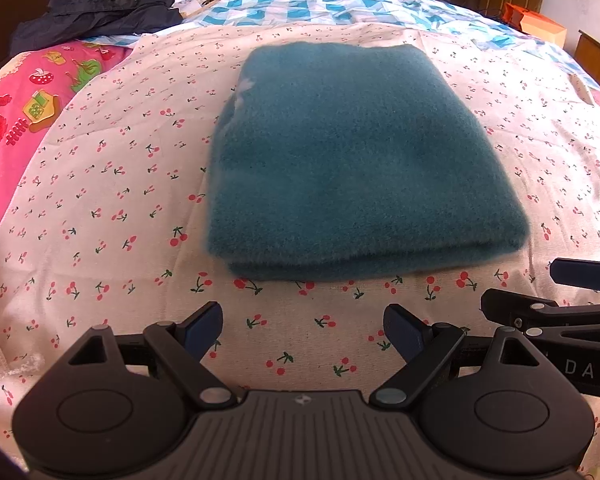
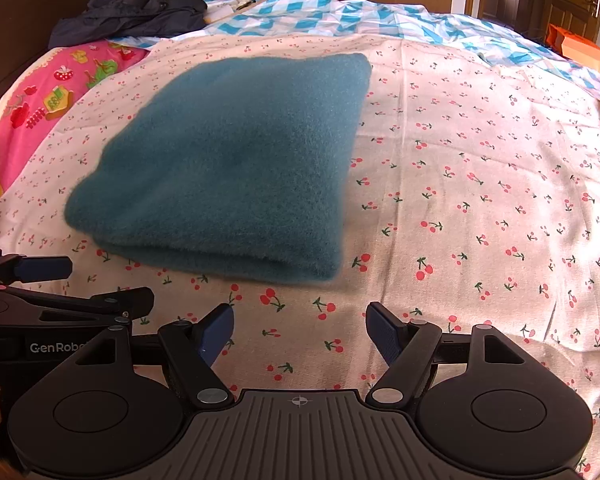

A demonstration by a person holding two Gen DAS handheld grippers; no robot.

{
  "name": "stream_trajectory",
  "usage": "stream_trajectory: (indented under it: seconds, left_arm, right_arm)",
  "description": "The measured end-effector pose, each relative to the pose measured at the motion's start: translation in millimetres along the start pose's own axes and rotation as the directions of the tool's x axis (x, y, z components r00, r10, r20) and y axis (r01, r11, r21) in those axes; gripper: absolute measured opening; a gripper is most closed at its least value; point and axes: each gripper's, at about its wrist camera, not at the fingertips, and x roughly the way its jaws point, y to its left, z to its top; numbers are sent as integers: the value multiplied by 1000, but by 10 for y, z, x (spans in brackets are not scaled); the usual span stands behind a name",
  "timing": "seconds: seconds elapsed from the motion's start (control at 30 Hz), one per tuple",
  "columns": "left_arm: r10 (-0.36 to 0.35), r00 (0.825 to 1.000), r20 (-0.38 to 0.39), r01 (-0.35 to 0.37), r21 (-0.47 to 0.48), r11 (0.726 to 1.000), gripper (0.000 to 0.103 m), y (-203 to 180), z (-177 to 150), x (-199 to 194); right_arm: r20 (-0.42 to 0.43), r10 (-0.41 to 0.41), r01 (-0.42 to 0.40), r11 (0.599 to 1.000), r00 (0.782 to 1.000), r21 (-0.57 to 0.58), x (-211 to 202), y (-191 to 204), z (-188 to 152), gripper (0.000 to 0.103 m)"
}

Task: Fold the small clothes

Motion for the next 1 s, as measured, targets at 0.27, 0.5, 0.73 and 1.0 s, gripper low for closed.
stream_trajectory:
  seconds: [0.27, 0.5, 0.73, 1.0]
  left_arm:
    - [-4, 1000, -4, 4, 0, 1000, 92, 2, 1, 1]
    - [-1, 1000, -3, 1, 3, 1000, 92, -1, -2, 2]
    - [12, 1000, -21, -12, -13, 1000, 93, 14, 4, 33]
    - [26, 999, -32, -26, 2, 1000, 92, -2, 4, 43]
  right_arm:
    - [-6, -5, 5, 1000, 1000, 5, 22, -7, -2, 74]
    - [-11, -19, 19, 1000, 1000, 11, 42, -20, -5, 74]
    - [-18, -23, 24, 999, 1000, 30, 59, -49, -4, 74]
    - [-29, -9, 10, 999, 1000, 30, 87, -2, 16, 74]
